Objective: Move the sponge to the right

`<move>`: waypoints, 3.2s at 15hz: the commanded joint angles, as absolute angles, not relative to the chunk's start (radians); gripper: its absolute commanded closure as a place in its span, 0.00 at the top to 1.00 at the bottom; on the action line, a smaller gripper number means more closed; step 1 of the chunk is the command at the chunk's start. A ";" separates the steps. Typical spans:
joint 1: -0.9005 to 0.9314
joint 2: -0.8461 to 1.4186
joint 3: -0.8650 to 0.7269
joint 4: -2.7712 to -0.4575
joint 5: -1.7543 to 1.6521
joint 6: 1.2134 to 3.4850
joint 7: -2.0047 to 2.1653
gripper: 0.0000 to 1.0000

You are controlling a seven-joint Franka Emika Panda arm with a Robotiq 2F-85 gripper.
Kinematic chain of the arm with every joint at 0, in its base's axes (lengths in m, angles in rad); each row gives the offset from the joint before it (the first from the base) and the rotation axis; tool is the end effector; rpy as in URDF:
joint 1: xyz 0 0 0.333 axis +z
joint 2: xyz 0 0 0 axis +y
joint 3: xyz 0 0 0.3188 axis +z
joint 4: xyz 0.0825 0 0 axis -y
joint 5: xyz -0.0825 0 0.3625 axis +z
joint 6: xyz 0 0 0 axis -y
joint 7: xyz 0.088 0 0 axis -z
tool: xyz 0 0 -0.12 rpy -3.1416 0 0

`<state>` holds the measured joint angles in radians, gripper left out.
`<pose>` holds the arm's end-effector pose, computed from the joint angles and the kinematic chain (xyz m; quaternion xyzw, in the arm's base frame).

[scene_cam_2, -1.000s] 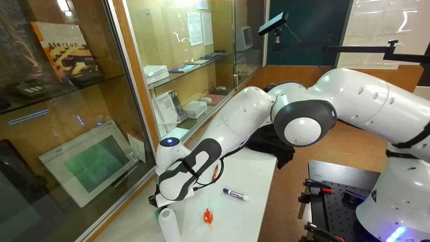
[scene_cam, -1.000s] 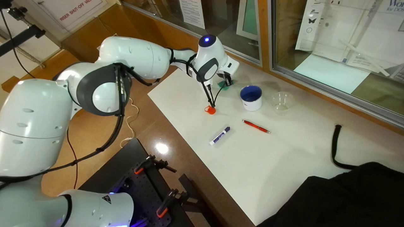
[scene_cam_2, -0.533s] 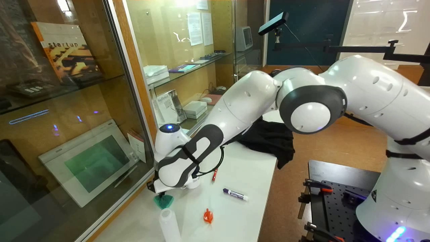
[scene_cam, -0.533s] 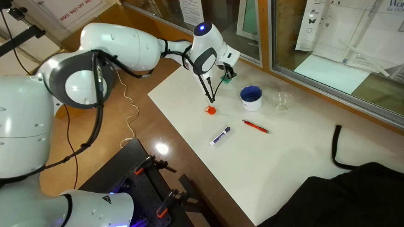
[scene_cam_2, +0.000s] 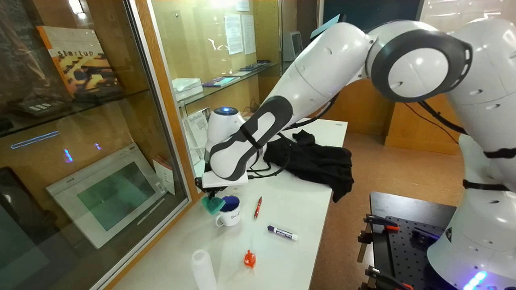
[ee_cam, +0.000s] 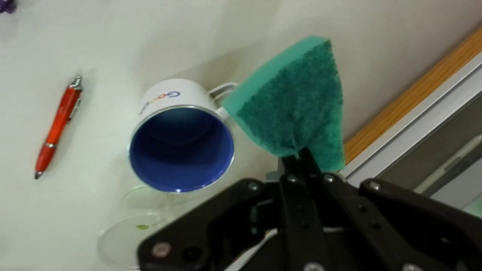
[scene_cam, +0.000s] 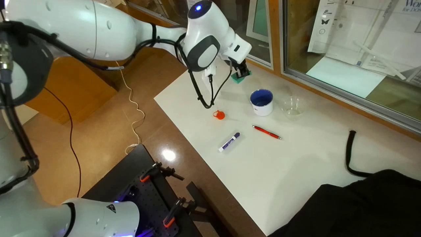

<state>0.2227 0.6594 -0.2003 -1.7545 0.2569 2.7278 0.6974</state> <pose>0.6840 0.0237 0.2393 -0.9020 0.3984 -0.1505 0.0708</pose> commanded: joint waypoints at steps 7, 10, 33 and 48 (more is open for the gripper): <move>0.131 0.433 -0.170 -2.065 0.241 2.803 0.718 0.05; 0.157 0.457 -0.211 -2.056 0.208 2.842 0.778 0.01; -0.069 0.788 -0.225 -2.015 0.343 2.999 1.072 0.05; -0.208 0.799 -0.178 -2.046 0.369 2.989 1.021 0.01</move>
